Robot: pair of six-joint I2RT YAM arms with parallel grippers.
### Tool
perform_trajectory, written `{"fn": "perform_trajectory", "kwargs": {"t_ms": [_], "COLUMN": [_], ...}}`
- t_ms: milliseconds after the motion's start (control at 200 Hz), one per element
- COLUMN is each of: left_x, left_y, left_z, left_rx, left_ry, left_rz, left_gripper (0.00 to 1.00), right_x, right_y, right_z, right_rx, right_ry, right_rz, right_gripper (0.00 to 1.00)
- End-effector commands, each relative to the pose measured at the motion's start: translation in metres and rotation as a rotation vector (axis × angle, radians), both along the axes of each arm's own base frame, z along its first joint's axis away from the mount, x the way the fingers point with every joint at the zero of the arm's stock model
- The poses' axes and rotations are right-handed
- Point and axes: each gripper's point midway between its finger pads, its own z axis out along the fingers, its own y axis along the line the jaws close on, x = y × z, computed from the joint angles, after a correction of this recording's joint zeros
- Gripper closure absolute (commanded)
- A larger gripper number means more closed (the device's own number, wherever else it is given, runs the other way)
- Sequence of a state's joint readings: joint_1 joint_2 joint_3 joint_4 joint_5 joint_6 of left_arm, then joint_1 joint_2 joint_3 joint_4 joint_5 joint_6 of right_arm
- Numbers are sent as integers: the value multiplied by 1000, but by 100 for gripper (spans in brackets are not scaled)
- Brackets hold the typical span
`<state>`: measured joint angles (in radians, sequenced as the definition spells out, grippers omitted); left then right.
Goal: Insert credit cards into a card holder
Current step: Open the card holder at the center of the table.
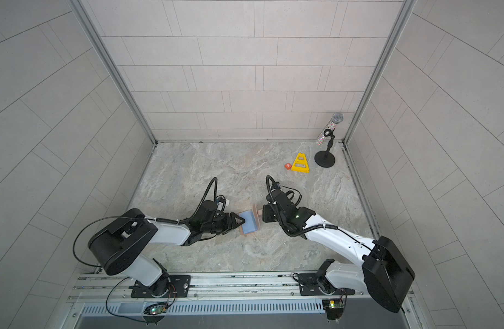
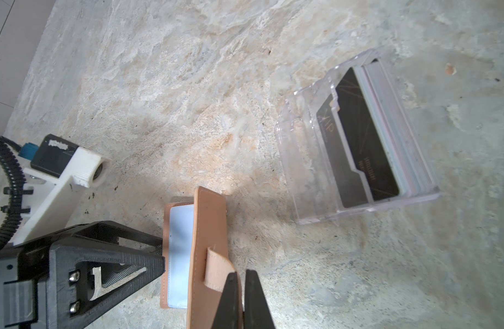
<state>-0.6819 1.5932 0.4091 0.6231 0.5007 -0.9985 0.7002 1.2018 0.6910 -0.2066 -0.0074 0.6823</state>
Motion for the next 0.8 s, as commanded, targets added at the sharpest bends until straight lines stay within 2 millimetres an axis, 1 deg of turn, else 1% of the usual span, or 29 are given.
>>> {"fn": "perform_trajectory", "kwargs": {"t_ms": [0, 105, 185, 305, 400, 435, 571, 651, 796], "left_x": [-19, -19, -18, -18, -17, -17, -17, -18, -18], "left_y": [17, 14, 15, 15, 18, 21, 33, 46, 76], "left_z": [-43, -46, -46, -44, -41, -40, -31, -24, -13], "left_rx": [145, 153, 157, 157, 168, 176, 253, 330, 468], "left_ry": [118, 122, 120, 111, 100, 94, 61, 39, -1], "left_rz": [15, 10, 15, 19, 28, 32, 32, 37, 77], "left_gripper": [39, 40, 46, 63, 82, 87, 92, 94, 94], "right_x": [0, -2, -3, -4, -5, -5, -6, -6, -1], "right_y": [-7, -8, -9, -10, -6, -3, 13, 20, 16], "right_z": [-1, -4, -5, -4, -3, -2, -1, -1, -9], "right_rx": [-12, -15, -19, -24, -19, -13, 22, 24, -62], "right_ry": [-5, 1, 1, -1, 1, 1, 23, 39, 56], "right_rz": [-25, -24, -23, -17, 7, 20, 89, 116, 93], "right_gripper": [100, 100, 100, 100, 100, 100, 100, 100, 100]}}
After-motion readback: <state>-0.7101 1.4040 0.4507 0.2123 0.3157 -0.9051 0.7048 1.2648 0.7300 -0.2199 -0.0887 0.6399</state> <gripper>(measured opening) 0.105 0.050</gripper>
